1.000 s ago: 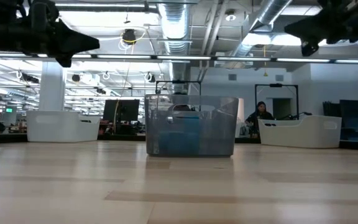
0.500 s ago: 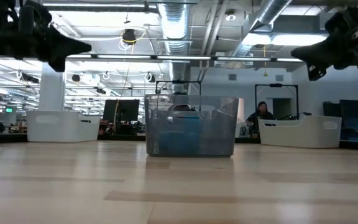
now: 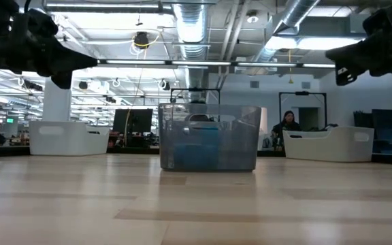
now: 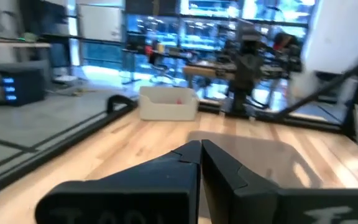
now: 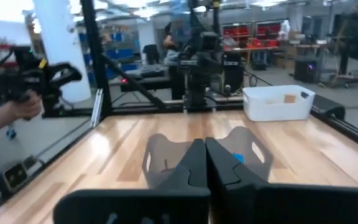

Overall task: Sort & place blocks by color
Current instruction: Return to Home Position

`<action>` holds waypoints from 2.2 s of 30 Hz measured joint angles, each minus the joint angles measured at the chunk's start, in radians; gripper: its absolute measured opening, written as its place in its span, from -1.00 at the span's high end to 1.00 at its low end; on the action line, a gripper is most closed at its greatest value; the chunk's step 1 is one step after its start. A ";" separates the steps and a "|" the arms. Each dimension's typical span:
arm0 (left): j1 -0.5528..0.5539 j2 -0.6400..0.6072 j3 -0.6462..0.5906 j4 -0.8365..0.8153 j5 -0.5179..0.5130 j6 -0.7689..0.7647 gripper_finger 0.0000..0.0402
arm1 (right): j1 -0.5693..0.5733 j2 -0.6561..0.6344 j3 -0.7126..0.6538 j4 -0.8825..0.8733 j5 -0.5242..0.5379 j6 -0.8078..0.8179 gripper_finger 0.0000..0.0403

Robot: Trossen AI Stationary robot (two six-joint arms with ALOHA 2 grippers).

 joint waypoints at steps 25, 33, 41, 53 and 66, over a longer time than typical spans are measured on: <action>-0.035 0.094 -0.003 -0.005 0.055 0.029 0.99 | 0.037 0.006 -0.002 -0.006 0.124 -0.078 0.75; -0.035 0.094 -0.003 -0.005 0.055 0.028 0.99 | 0.037 0.006 -0.002 -0.006 0.126 -0.078 0.75; -0.035 0.094 -0.003 -0.005 0.055 0.028 0.99 | 0.037 0.006 -0.002 -0.006 0.127 -0.077 0.75; -0.035 0.094 -0.003 -0.005 0.055 0.027 0.99 | 0.037 0.006 -0.002 -0.005 0.127 -0.077 0.75; -0.035 0.094 -0.003 -0.005 0.056 0.027 0.99 | 0.037 0.006 -0.002 -0.005 0.127 -0.077 0.75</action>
